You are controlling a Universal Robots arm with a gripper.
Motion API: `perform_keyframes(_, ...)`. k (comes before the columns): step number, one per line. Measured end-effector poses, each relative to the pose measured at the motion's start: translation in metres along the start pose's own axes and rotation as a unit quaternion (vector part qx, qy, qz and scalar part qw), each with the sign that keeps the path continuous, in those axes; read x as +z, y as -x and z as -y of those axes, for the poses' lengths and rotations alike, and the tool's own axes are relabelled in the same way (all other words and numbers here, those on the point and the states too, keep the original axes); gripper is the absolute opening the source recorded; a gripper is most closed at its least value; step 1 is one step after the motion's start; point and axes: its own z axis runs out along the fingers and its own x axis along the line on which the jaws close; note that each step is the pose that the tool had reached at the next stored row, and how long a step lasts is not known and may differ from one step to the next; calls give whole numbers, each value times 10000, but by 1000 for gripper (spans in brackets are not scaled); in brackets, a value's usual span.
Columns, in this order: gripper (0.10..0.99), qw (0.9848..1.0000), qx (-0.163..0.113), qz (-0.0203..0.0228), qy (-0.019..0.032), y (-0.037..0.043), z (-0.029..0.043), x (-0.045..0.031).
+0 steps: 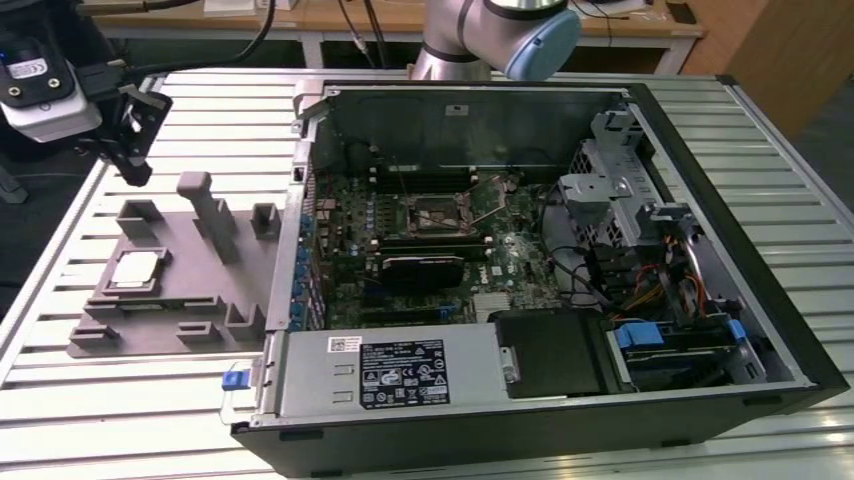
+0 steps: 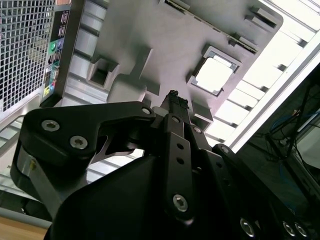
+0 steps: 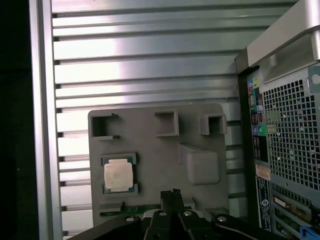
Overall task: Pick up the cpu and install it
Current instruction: 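Reach for the cpu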
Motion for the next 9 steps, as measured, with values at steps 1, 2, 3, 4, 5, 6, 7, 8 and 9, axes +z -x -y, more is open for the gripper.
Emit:
perform_keyframes(1,106,10000,1,0,0,-1,2,10)
perform_keyframes(2,106,10000,1,0,0,-2,4,19)
perform_keyframes(3,106,10000,2,0,0,-3,5,29)
perform_keyframes(4,106,10000,3,0,0,-4,7,37)
perform_keyframes(5,106,10000,3,0,0,-4,8,46)
perform_keyframes(6,106,10000,4,0,0,-5,10,55)
perform_keyframes(7,106,10000,5,1,0,-6,11,62)
perform_keyframes(8,106,10000,6,0,0,-8,12,69)
perform_keyframes(9,106,10000,7,0,0,-9,14,76)
